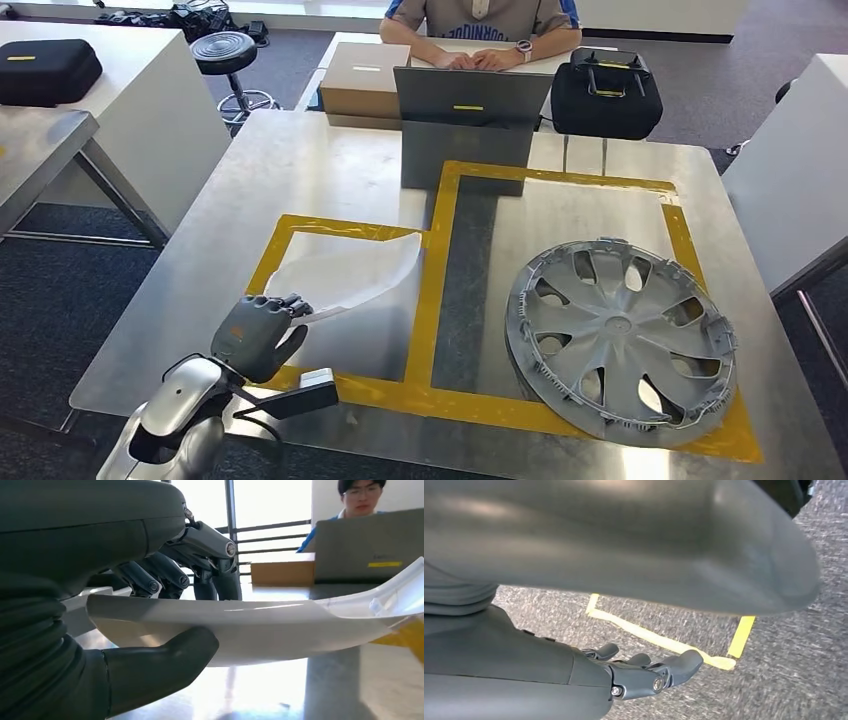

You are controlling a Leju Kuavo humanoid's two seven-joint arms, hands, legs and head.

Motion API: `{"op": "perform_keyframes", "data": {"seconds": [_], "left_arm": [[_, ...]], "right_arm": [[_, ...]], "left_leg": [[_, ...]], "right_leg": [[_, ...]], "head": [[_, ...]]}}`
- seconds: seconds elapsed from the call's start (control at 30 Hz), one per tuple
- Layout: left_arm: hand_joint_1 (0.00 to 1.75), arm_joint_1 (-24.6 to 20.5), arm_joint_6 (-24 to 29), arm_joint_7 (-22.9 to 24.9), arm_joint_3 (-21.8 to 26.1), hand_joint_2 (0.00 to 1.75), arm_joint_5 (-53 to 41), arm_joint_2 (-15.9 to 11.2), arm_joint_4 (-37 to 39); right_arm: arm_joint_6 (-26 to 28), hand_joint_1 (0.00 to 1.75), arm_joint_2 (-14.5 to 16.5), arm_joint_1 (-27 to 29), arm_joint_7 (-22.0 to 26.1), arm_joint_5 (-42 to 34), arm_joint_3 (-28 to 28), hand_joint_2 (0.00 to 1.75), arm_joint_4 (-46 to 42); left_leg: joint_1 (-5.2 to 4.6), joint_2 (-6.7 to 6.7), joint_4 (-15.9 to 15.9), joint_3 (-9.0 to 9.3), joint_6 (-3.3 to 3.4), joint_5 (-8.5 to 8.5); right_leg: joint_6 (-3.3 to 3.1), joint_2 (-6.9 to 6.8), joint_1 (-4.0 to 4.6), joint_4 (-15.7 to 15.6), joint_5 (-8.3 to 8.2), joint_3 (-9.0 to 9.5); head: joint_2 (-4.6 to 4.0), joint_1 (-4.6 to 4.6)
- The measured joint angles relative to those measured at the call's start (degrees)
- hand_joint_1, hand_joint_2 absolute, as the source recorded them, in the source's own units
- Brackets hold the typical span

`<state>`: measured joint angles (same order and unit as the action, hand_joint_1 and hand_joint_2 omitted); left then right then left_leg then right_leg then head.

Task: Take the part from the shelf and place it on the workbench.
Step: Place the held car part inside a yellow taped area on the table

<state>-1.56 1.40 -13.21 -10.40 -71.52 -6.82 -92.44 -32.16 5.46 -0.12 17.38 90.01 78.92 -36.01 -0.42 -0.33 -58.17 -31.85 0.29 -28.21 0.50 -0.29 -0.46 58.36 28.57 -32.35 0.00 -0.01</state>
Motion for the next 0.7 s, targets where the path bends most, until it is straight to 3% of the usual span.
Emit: {"op": "perform_keyframes", "data": {"seconds": [0.33, 0.6, 0.7], "left_arm": [[1.75, -0.18, -0.22, 0.56, 4.42, 1.75, -5.33, 0.27, 4.9], [1.75, -0.18, -0.2, 0.49, 5.67, 1.75, -5.62, 0.83, 6.14], [0.44, -0.13, -0.21, 0.37, 5.78, 1.75, -5.63, 1.02, 6.34]], "right_arm": [[3.79, 0.0, -3.39, -0.77, 0.11, 0.02, -1.02, 0.0, 7.11], [4.29, 0.0, -4.39, -0.96, 0.11, 0.02, -1.35, 0.0, 9.59], [4.54, 0.0, -4.58, -0.97, 0.11, 0.02, -1.37, 0.0, 10.04]], "left_leg": [[0.0, -0.01, 0.0, -0.01, 0.0, 0.0], [0.0, -0.01, 0.0, 0.01, 0.0, 0.0], [0.0, -0.01, 0.0, 0.02, 0.0, 0.0]], "right_leg": [[0.0, 0.03, 0.0, -0.01, 0.0, 0.01], [0.0, 0.02, 0.0, -0.03, 0.0, 0.04], [0.01, 0.02, 0.0, -0.03, 0.0, 0.06]], "head": [[0.0, 0.0], [0.0, 0.01], [0.0, 0.01]]}}
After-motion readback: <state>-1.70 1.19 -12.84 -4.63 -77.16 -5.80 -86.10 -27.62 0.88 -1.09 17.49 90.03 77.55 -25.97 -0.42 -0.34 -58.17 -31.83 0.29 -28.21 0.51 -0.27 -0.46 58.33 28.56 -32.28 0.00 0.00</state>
